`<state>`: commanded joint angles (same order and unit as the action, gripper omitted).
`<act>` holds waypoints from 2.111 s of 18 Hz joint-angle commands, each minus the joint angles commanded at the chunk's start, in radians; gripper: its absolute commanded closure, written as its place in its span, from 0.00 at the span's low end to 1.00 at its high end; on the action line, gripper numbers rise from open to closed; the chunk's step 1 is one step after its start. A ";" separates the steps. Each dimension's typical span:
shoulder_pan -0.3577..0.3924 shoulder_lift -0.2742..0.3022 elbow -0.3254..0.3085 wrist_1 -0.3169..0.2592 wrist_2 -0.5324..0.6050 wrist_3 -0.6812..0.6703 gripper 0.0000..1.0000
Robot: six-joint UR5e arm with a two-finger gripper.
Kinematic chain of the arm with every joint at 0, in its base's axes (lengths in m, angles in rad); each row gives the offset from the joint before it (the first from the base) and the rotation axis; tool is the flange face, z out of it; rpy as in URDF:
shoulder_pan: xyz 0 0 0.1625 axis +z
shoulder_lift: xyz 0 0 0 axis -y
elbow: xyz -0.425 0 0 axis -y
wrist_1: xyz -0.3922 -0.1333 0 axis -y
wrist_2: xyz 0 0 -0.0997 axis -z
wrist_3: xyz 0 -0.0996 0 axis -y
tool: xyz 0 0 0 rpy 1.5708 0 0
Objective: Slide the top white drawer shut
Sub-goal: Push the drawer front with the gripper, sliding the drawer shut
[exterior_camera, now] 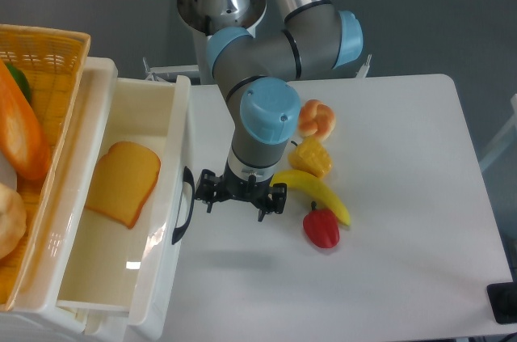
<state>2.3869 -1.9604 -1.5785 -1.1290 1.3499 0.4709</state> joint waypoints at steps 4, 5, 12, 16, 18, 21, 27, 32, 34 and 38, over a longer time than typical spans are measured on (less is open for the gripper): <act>-0.005 0.003 0.000 -0.003 -0.012 0.000 0.00; -0.011 0.003 0.000 -0.005 -0.012 0.000 0.00; -0.038 0.014 -0.002 -0.005 -0.021 -0.002 0.00; -0.060 0.017 -0.003 -0.005 -0.020 0.003 0.00; -0.071 0.017 -0.003 -0.003 -0.020 0.005 0.00; -0.092 0.017 -0.002 -0.002 -0.018 0.006 0.00; -0.115 0.018 -0.002 0.000 -0.018 0.009 0.00; -0.127 0.018 -0.002 0.003 -0.018 0.009 0.00; -0.127 0.018 -0.002 0.003 -0.018 0.009 0.00; -0.130 0.018 -0.002 0.003 -0.018 0.009 0.00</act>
<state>2.2565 -1.9420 -1.5800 -1.1259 1.3315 0.4801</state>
